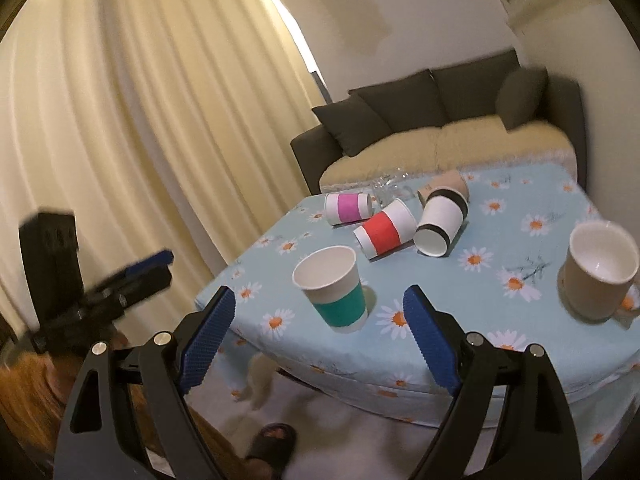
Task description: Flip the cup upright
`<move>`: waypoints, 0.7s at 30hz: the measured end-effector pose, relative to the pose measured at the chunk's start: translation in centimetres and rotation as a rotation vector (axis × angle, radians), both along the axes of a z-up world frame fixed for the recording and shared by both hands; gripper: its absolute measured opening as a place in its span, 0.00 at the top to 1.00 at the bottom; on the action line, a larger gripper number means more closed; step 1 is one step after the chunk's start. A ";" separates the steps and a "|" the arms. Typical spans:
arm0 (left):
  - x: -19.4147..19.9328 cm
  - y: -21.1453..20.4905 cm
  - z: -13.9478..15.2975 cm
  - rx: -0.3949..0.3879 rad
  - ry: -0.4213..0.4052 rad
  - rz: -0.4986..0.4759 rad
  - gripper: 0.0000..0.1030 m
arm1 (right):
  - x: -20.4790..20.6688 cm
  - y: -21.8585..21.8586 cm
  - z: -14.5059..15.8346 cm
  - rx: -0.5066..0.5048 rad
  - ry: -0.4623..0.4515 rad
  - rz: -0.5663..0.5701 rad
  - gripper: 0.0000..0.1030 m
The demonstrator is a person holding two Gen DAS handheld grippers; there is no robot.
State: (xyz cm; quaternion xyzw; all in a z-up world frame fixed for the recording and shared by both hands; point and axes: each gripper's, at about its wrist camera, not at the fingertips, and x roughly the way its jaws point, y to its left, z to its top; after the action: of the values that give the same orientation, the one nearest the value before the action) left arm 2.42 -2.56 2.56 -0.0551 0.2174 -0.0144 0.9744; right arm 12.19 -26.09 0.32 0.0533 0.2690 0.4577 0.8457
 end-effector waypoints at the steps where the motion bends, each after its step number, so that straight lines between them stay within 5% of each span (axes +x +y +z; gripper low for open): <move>1: -0.3 0.2 0.0 0.002 -0.003 0.000 0.06 | -0.6 0.2 0.1 -0.012 -0.018 0.005 0.17; 21: -4.3 2.1 -2.1 -0.021 -0.014 -0.015 0.06 | -6.3 0.7 -0.4 -0.131 -0.119 -0.033 0.17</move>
State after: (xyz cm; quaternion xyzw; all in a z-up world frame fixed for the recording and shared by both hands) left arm -1.85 -0.43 0.46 -0.0637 0.2110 -0.0242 0.9751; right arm 5.90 -25.38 -0.05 -0.0252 0.2469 0.4276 0.8692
